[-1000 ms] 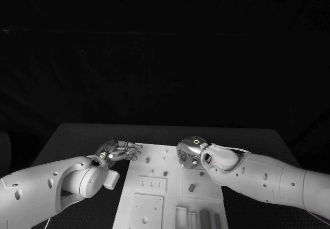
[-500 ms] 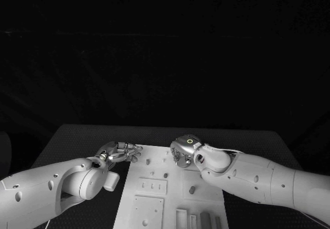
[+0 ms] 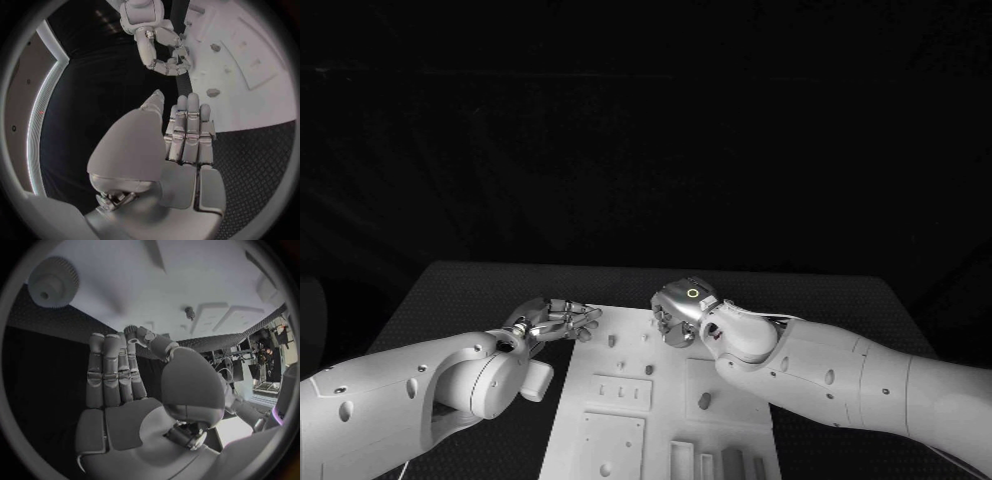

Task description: Assemble the parts on the task board

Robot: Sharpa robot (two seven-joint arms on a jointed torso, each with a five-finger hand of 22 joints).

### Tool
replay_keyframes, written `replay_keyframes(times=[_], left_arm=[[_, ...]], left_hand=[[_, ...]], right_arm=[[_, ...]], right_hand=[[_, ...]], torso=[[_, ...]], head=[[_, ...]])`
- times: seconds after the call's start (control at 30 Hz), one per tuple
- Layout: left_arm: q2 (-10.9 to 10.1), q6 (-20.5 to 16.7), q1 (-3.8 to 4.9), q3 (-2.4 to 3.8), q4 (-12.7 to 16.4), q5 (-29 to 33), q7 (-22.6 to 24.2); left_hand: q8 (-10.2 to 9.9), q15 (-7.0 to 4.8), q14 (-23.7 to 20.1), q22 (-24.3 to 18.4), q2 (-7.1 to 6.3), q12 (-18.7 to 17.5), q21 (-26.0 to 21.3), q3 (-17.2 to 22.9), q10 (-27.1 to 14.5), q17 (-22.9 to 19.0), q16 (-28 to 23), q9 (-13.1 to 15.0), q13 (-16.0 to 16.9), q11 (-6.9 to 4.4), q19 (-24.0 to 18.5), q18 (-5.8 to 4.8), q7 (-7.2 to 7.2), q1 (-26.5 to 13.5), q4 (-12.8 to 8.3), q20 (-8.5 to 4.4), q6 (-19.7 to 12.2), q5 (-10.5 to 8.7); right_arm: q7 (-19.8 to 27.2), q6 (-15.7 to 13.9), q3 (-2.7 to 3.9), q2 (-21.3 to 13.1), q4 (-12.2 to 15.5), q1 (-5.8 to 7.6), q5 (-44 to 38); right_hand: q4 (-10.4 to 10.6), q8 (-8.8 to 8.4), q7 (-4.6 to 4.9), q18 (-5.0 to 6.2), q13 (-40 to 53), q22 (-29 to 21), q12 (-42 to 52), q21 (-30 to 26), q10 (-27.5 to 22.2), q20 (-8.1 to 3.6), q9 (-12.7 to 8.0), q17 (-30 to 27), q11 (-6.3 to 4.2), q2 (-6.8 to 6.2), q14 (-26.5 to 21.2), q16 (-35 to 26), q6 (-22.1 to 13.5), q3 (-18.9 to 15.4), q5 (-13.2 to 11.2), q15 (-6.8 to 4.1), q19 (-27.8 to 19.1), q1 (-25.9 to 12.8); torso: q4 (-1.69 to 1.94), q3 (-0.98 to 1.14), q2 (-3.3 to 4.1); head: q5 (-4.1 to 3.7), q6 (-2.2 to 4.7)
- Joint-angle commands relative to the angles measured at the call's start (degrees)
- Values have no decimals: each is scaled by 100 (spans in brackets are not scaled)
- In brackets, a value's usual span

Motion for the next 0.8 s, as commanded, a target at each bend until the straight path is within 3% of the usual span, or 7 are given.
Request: replay_keyframes(times=[0.03, 0.47, 0.8], left_arm=[[0, 35, 22, 6, 34, -28, 62], [-4, 27, 92, 7, 58, -42, 60], [-1, 21, 150, 8, 94, -62, 51]], left_hand=[[-18, 1, -57, 27, -6, -19, 19, -19, 3, -10, 33, 7, 10, 31, 11, -43, 30, 31, 11, -28, -6, -23], [-26, 1, -58, 26, -8, -26, 19, -26, -2, -12, 33, 9, 10, 34, 11, -43, 33, 35, 12, -27, -11, -23], [-31, 1, -59, 25, -11, -30, 19, -31, -1, -13, 33, 11, 12, 35, 11, -43, 34, 39, 12, -27, -11, -23]], right_arm=[[-74, -107, 5, 21, 0, 44, -156], [-38, -109, 6, 238, -226, 47, -191], [-19, -128, 6, 321, -353, 47, -201]], right_hand=[[-74, 7, -8, 177, 179, 140, 21, 30, 80, -28, 3, 8, -42, -3, -47, 25, 46, 121, 18, -94, -3, 68], [-41, 2, -13, 177, 199, 138, 15, 70, 93, -35, 12, 16, -48, -35, -44, 47, 61, 147, 18, -101, -3, 82], [-26, -2, -13, 177, 210, 138, 10, 92, 97, -40, 16, 18, -49, -50, -45, 55, 64, 159, 18, -102, -2, 86]], torso=[[2, 3, 8], [21, -7, 49], [65, -43, 104]], head=[[8, 9], [17, 26], [45, 51]])
